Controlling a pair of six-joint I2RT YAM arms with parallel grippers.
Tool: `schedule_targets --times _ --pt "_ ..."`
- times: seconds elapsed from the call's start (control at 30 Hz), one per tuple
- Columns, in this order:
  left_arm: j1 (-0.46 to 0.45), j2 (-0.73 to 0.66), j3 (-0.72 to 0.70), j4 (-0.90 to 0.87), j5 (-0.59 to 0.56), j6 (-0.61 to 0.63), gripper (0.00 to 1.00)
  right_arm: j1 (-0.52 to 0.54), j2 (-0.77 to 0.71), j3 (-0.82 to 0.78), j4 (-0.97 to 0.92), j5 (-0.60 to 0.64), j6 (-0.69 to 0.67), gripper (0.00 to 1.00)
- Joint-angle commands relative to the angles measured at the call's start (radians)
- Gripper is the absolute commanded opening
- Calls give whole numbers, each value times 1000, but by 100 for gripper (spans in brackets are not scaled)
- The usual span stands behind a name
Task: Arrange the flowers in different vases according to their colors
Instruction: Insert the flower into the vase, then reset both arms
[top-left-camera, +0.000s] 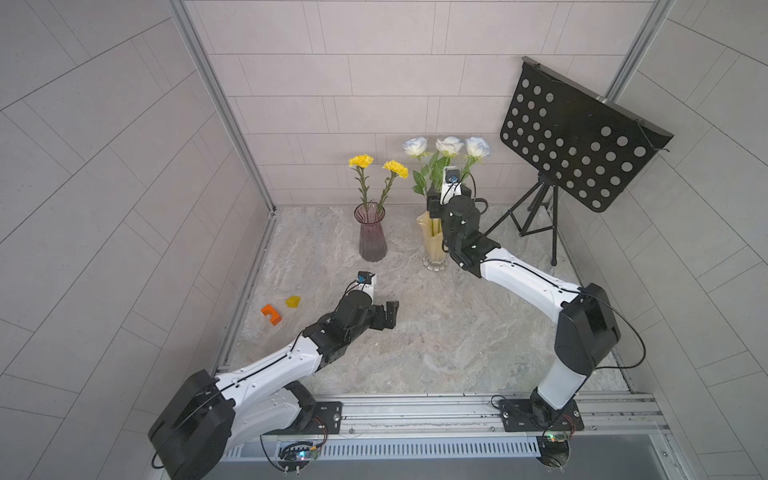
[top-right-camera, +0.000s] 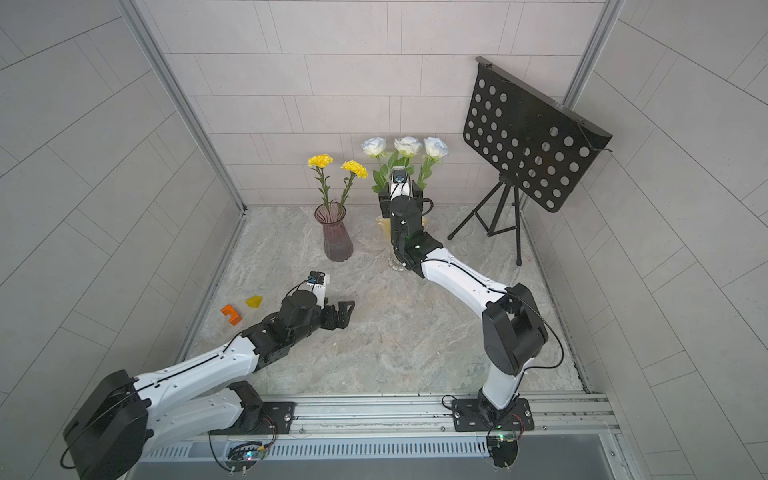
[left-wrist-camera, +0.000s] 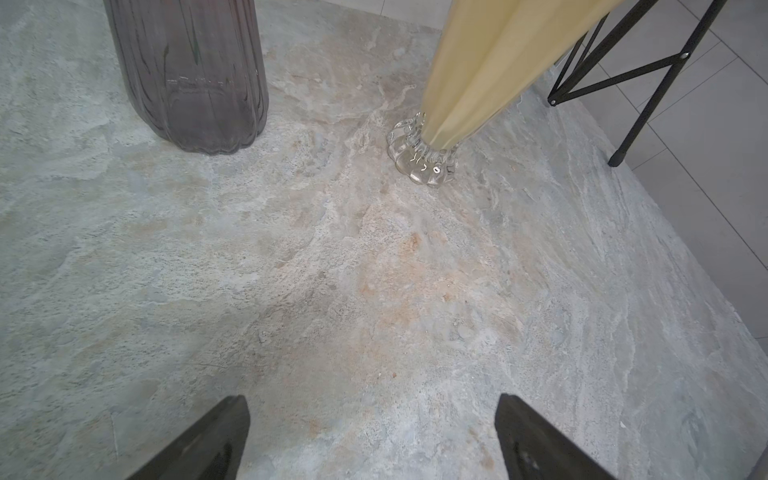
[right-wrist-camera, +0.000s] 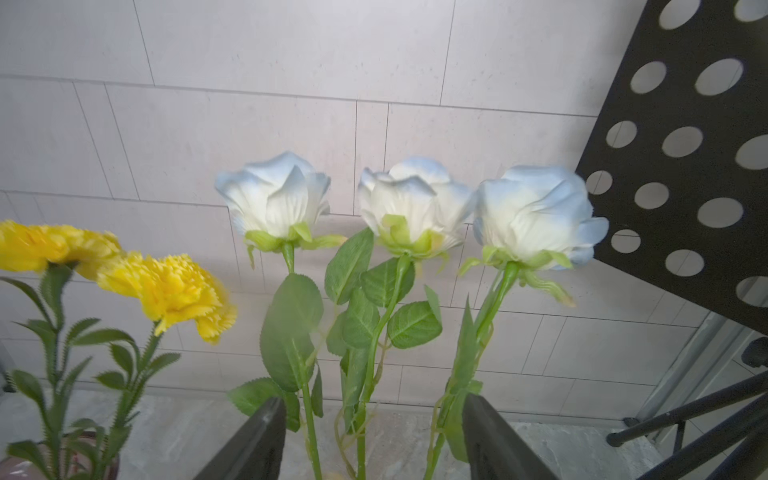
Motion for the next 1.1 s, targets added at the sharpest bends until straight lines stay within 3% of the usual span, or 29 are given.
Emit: schedule_targets --times 0.0,0.3,0.4,0.53,0.7,0.77,0.9,1.07 --pt "-4 6 35 -15 -13 15 100 11 -88 1 -88 -15 49 74" --pt "-4 -7 63 -97 -86 -1 100 11 -315 -34 -315 -126 106 85" --pt "-4 -26 67 -126 -132 -17 100 12 -405 -161 -307 -150 98 89" --pt "-3 -76 65 -178 -250 -55 100 11 -486 -364 -298 -79 78 91" --pt "-4 -159 13 -192 -484 -217 100 10 -464 -654 -146 4 -83 88" --pt "-4 -197 -19 -185 -552 -289 100 4 -440 -699 -141 101 -84 90" --pt "-4 -277 -98 -100 -573 -293 100 -81 -398 -810 -54 211 -89 93" --pt "-2 -337 -154 -14 -527 -267 100 -194 -328 -973 241 220 -158 92"
